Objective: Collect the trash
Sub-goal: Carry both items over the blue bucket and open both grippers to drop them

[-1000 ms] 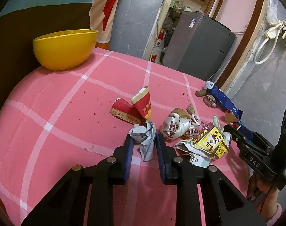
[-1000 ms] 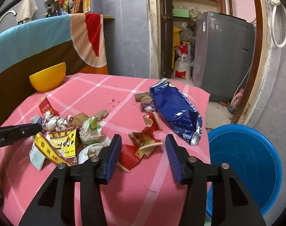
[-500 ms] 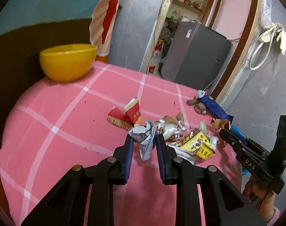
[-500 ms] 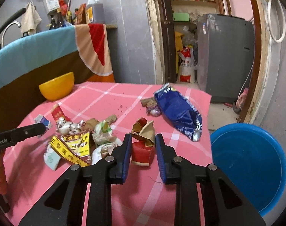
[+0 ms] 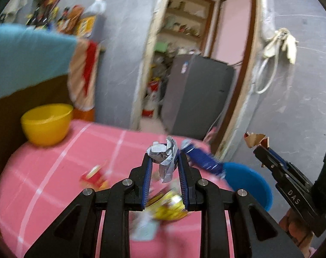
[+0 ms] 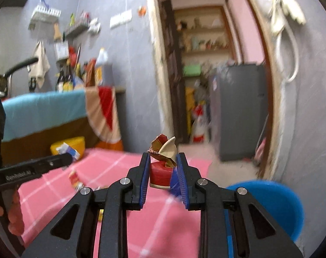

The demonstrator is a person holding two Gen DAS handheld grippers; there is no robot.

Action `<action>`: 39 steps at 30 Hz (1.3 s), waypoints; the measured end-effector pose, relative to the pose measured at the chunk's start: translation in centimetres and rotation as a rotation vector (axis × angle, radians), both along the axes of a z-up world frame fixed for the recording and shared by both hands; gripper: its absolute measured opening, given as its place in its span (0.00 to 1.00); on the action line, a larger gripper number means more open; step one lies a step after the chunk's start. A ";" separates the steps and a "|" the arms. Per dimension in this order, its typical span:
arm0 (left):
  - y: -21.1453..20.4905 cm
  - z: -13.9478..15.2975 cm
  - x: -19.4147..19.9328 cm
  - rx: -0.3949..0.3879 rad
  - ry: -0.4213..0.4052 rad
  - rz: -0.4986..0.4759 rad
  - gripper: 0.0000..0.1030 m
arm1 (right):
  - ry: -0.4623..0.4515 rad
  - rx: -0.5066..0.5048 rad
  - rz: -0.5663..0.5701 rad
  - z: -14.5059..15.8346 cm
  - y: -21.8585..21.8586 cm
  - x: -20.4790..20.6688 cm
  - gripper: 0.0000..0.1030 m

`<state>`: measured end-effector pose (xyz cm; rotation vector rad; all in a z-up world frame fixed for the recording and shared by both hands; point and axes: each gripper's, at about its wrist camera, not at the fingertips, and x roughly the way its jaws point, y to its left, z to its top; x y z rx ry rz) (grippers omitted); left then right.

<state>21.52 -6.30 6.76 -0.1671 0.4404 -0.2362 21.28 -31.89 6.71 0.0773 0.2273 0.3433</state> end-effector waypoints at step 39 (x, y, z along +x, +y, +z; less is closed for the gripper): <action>-16.7 -1.4 10.5 -0.019 0.238 -0.307 0.54 | 0.220 0.152 -0.375 -2.2 -13.7 3.1 0.46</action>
